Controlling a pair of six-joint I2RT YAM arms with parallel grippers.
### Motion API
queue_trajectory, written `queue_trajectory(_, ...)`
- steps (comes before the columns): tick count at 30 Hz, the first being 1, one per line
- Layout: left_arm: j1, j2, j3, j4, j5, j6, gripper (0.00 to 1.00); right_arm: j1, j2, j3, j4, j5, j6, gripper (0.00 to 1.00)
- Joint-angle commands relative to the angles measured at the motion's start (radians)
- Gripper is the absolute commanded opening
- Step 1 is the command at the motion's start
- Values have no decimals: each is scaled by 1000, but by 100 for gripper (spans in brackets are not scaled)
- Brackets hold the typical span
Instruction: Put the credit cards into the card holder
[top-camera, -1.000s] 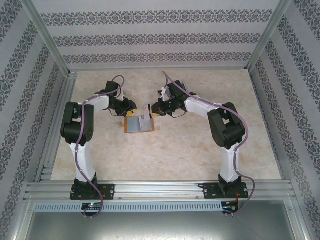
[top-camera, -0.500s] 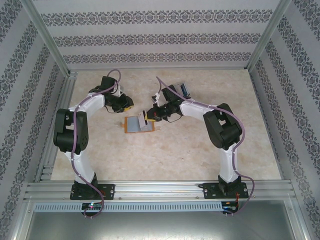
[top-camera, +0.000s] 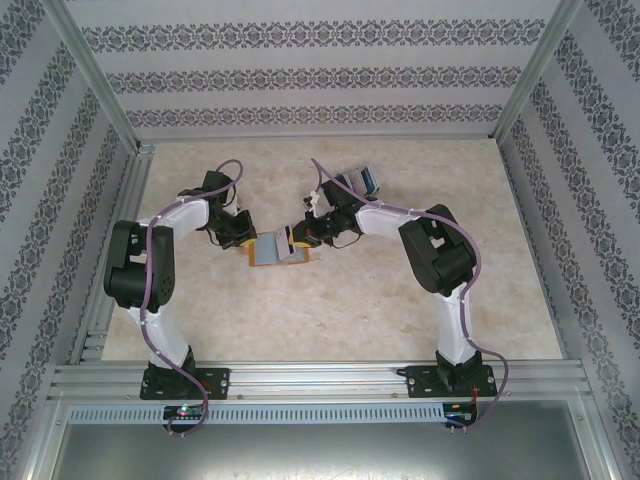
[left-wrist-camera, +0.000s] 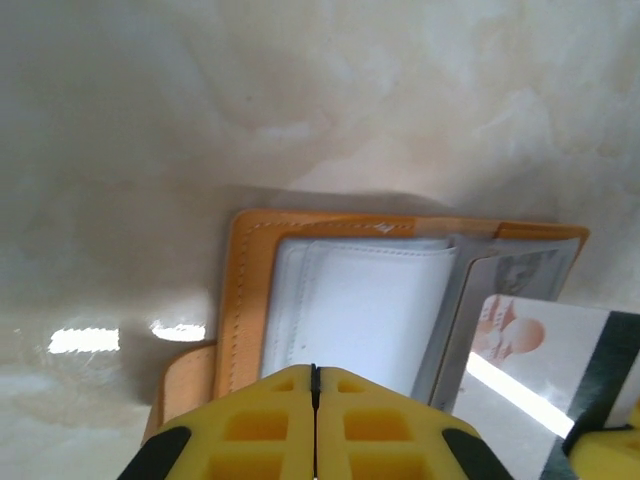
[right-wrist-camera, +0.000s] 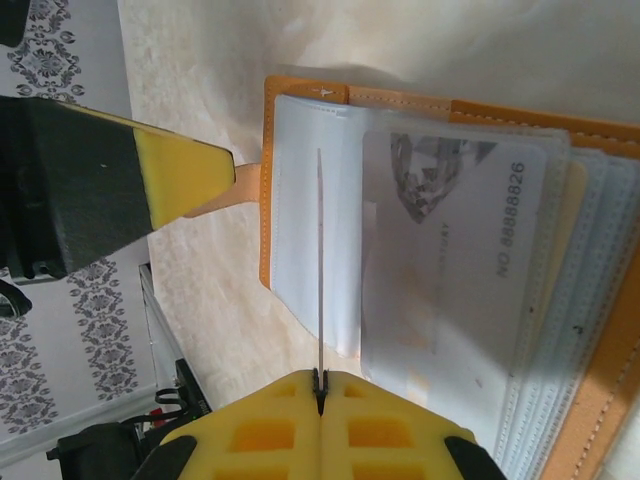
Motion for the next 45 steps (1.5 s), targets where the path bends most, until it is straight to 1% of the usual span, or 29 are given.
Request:
queue_trajectory(1,6,-4,-14,-51,-51,48,4,10,29,8,15,-17,17,4)
queue_trajectory(9,6,-6,-39,-41,-87,51,1,16,48,19,2,-16,14,5)
queue_trajectory(22,6,-4,-97,4,-61,30,0,27,69,33,9,-18,28,5)
queue_trajectory(45,6,-7,-105,19,-46,26,0,35,112,76,10,-24,31,5)
